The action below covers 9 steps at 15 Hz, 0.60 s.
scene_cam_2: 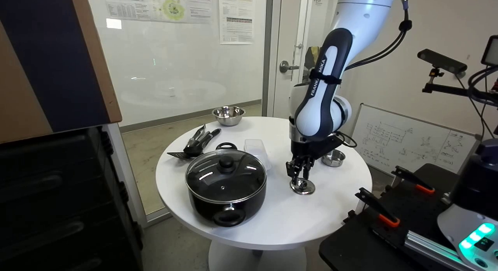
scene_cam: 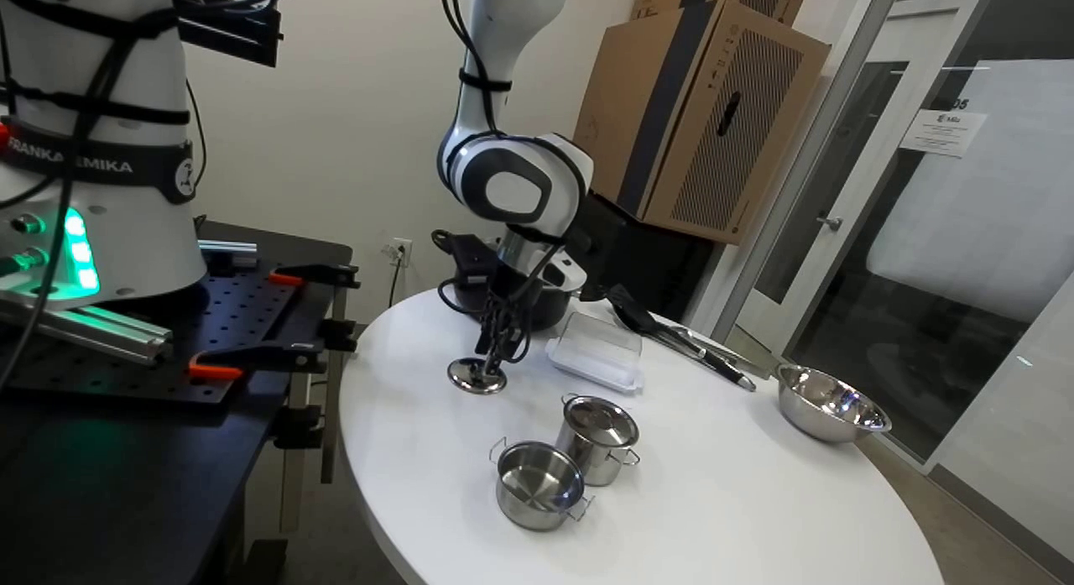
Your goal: Pick up the lid from the table and put it on the open silver pot. Pick up the lid off the other pot and put it on the table.
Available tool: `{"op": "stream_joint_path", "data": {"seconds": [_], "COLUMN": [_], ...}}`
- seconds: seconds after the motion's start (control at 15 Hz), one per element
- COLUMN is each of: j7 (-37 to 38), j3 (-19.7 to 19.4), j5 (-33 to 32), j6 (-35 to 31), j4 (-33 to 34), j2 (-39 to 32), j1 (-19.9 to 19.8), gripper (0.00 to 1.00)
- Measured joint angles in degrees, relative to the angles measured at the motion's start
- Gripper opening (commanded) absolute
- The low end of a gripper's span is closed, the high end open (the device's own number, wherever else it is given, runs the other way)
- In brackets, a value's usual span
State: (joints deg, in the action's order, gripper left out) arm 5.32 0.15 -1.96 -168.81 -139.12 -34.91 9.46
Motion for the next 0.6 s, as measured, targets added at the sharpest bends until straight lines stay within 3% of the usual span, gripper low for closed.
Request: {"op": "stream_joint_path", "data": {"seconds": [0.07,0.6], "j7": [-0.09,-3.97], "j3": [0.45,5.78], "j5": [0.03,2.05], "j6": [0.0,0.07], "j4": [-0.08,-4.91], "j2": [0.39,9.34], "j1": [-0.77,-10.1], "gripper": [1.0,1.0]}}
